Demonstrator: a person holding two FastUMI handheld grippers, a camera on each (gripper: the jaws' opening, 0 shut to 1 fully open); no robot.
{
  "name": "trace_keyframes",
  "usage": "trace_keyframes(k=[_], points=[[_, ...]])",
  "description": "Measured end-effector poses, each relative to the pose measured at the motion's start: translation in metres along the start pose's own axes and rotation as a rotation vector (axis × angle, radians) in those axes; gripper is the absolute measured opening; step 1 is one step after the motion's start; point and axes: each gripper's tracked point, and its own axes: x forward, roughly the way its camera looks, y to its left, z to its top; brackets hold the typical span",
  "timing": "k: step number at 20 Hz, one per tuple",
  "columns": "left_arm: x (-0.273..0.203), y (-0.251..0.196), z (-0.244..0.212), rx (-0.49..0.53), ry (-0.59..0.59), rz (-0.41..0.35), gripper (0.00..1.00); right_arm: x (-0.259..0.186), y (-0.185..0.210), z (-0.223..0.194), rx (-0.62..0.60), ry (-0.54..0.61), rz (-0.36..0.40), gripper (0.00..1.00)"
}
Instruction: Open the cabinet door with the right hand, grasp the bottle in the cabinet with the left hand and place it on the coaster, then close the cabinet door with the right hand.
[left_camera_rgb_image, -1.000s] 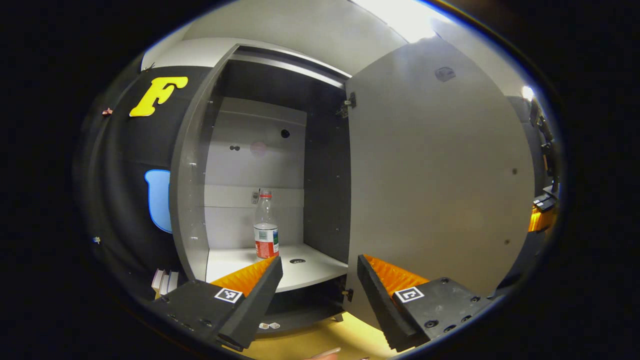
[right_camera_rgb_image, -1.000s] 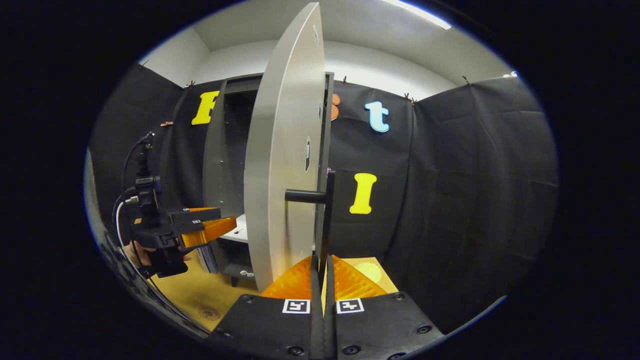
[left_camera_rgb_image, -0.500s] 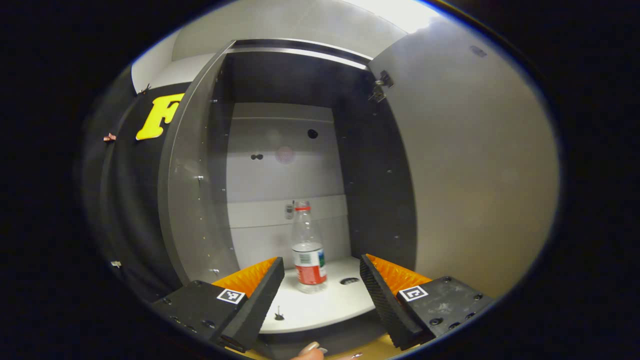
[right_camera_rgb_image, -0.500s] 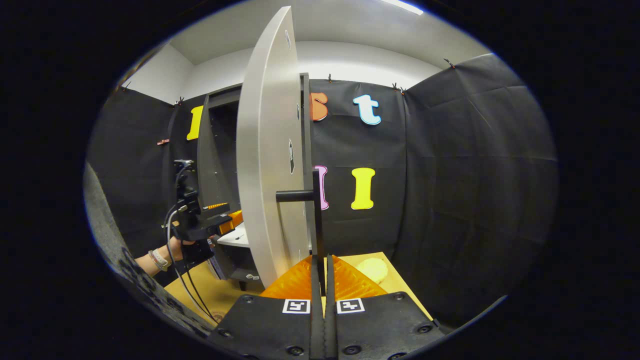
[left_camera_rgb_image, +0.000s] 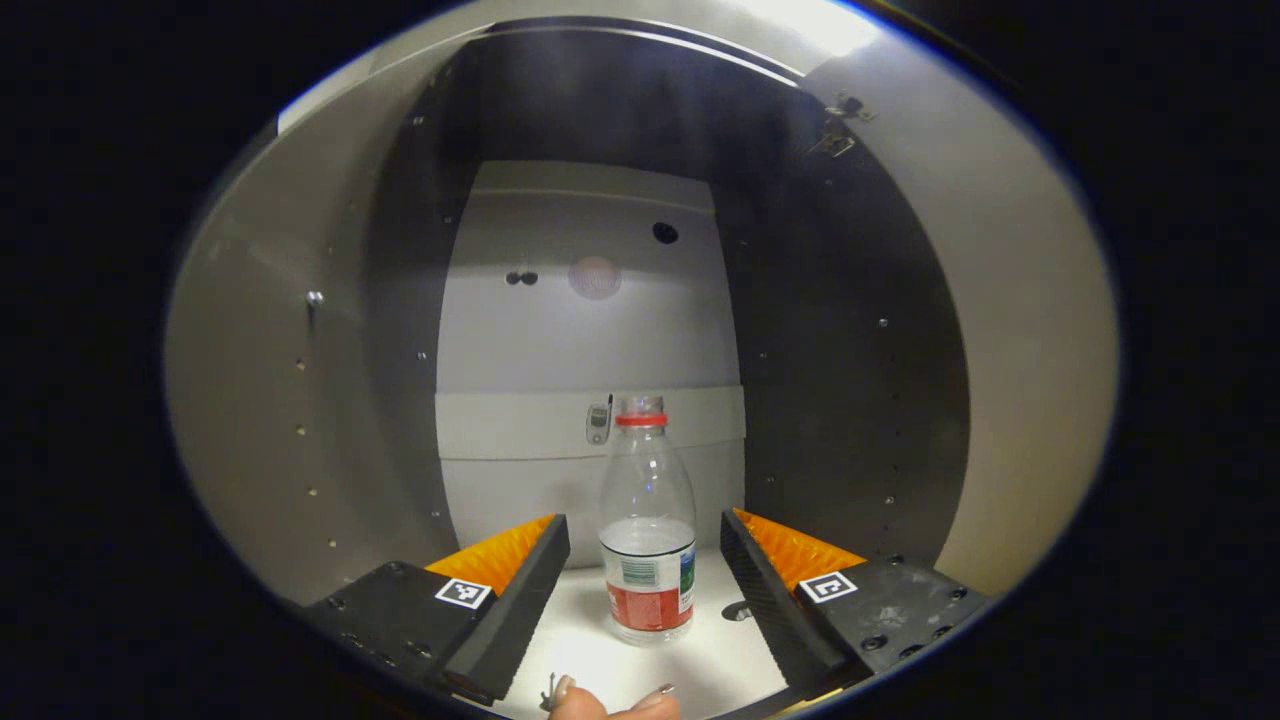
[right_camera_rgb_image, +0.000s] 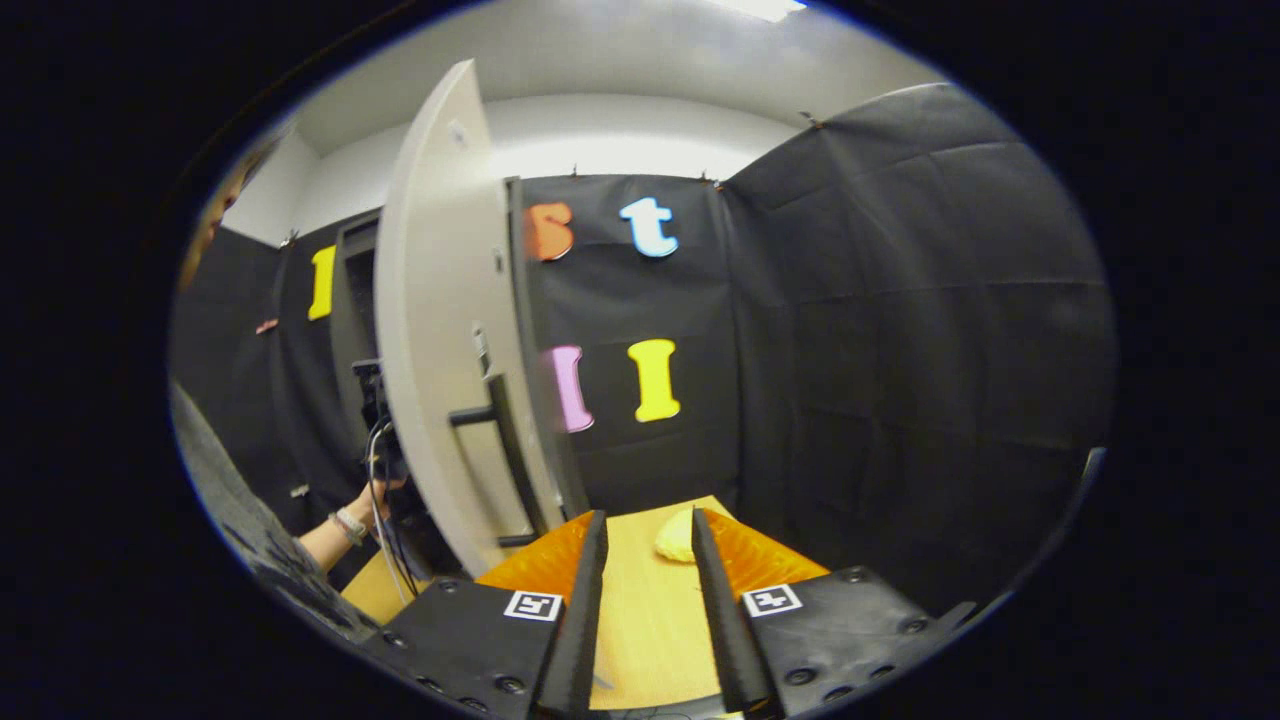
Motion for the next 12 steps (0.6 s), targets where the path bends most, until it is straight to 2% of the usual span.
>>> trace_keyframes(k=[2,3,6,8,9,10,12], points=[[0.017,0.004,-0.006,0.027,0.010,0.015,0.96,0.010,-0.030,0.007,0.036,-0.043,-0.097,0.63],[0.024,0.003,-0.009,0.037,0.018,0.014,0.96,0.014,-0.040,0.008,0.032,-0.054,-0.127,0.83],[0.046,-0.001,-0.017,0.021,0.035,0.006,0.96,0.024,-0.048,0.012,0.022,-0.066,-0.137,0.84],[0.058,0.006,-0.020,0.032,0.044,0.041,0.96,0.030,-0.044,0.019,0.048,-0.083,-0.117,0.87],[0.061,0.008,-0.020,0.038,0.046,0.053,0.96,0.034,-0.047,0.022,0.057,-0.091,-0.120,0.77],[0.060,0.006,-0.020,0.035,0.049,0.049,0.96,0.037,-0.049,0.024,0.065,-0.098,-0.124,0.87],[0.057,0.003,-0.018,0.015,0.054,0.029,0.79,0.039,-0.048,0.029,0.090,-0.108,-0.115,0.87]])
